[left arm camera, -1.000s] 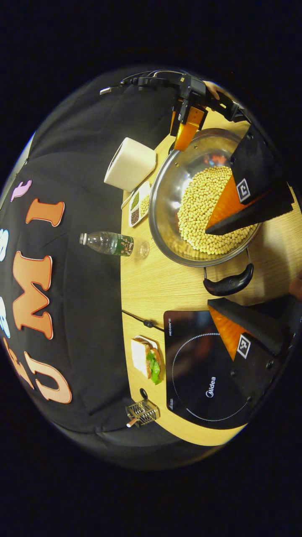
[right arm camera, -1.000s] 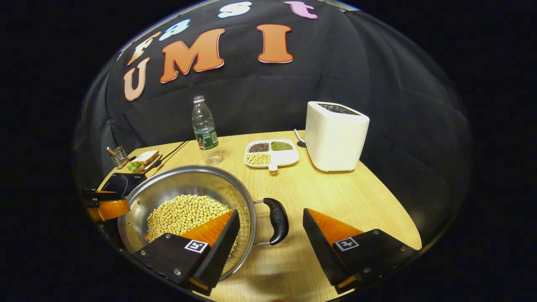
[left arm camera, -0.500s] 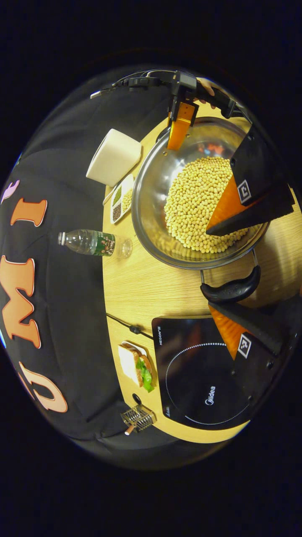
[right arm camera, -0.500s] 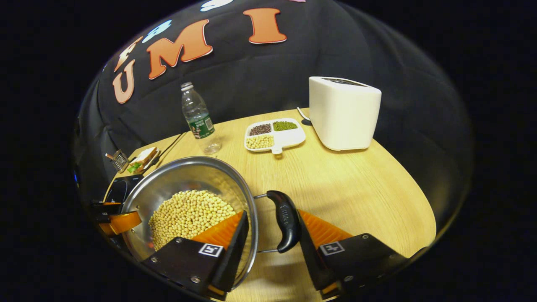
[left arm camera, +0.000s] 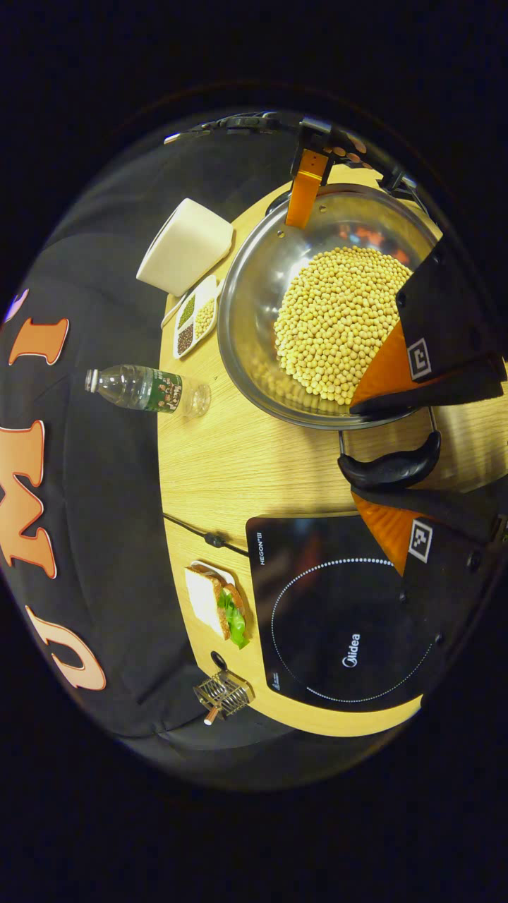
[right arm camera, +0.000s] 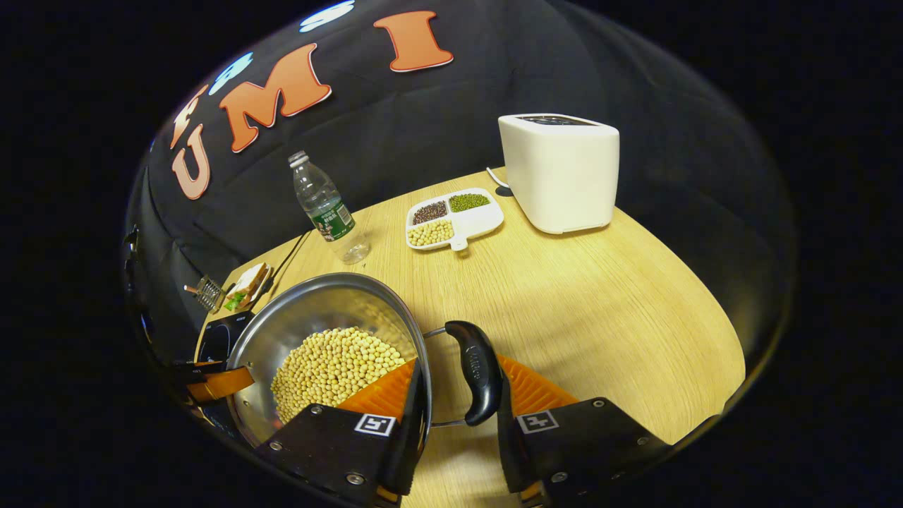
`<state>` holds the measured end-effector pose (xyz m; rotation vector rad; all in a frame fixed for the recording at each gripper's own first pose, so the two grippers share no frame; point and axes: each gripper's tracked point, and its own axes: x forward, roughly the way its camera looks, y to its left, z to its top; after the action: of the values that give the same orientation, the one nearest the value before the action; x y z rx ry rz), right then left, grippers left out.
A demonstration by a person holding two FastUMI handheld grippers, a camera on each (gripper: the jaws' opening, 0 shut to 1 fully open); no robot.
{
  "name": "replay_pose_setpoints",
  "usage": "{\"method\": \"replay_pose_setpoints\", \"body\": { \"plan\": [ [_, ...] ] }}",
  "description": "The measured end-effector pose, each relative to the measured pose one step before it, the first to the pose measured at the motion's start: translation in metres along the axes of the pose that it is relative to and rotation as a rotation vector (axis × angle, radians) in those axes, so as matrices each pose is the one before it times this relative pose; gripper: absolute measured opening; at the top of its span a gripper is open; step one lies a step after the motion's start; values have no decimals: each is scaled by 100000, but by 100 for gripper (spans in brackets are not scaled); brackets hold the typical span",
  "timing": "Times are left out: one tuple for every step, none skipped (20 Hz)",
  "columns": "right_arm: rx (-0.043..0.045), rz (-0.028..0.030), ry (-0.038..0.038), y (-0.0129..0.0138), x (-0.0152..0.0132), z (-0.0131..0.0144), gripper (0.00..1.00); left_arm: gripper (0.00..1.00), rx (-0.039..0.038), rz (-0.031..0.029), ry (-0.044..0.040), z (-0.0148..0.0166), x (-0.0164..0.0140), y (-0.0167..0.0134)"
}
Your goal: First push the handle of the pot to place it horizontally, then grasp the pot with both hands and set it on the induction cooktop.
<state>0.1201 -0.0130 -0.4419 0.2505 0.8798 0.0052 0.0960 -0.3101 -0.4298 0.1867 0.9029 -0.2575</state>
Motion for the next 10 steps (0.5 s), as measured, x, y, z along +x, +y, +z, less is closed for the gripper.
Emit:
{"method": "replay_pose_setpoints", "body": {
  "plan": [
    [498,441,-1063,330,-815,281,48,58,-19,144,-1450,521,-588,238],
    [220,538,-838,481,-668,392,48,58,-766,1,-971,424,-706,203],
    [75,494,-1058,335,-844,423,43,56,-485,75,-817,501,-877,303],
    [-261,449,-813,548,-610,446,48,58,-585,-16,-354,414,-810,373],
    [-544,471,-806,823,-483,328,48,58,-495,82,-545,331,-744,421],
    [-904,467,-766,792,-435,406,43,58,-254,103,-570,354,-680,571],
    [-839,524,-637,783,-505,348,48,56,-332,209,-512,191,-679,603],
    [-738,545,-420,865,-389,271,48,58,-412,221,-190,115,-663,659],
    [-737,606,-373,845,-487,222,48,58,-418,304,-90,-14,-596,659],
    [-841,601,-312,913,-330,208,48,59,-413,429,-75,-10,-568,850]
  ]
}}
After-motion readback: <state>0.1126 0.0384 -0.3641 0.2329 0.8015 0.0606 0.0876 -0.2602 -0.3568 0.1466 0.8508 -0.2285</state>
